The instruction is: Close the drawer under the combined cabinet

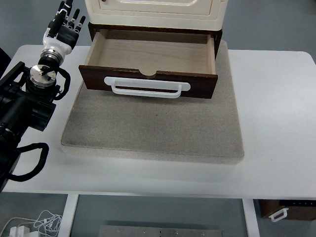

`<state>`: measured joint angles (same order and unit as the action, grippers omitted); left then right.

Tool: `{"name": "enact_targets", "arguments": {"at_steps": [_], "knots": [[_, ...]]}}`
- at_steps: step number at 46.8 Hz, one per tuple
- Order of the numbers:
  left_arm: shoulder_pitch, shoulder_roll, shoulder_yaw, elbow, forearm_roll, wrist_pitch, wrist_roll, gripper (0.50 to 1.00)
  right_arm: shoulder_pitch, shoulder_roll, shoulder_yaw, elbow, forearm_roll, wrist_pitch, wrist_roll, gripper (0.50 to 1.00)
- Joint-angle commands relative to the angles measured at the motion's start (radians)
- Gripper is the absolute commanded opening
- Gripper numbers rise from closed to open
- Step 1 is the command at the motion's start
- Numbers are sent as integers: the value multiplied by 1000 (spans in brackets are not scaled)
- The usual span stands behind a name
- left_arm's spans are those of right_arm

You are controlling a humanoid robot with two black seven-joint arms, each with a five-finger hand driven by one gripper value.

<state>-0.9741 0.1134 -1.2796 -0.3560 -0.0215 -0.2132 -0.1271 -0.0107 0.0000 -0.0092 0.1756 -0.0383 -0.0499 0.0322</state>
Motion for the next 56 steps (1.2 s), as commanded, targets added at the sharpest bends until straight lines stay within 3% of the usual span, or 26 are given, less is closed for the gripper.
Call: {"name": "enact_targets", "arguments": {"at_steps": [1,39,56], "knots": [[0,0,0,0,0,0,0,999,0,0,0,1,0,-1,0,952],[-15,20,2,12,11,-35,-3,996,0,0,0,1,0,1,0,952],[-141,147,46,3,12,-29,-3,999,0,0,0,-1,0,-1,0,952]]}}
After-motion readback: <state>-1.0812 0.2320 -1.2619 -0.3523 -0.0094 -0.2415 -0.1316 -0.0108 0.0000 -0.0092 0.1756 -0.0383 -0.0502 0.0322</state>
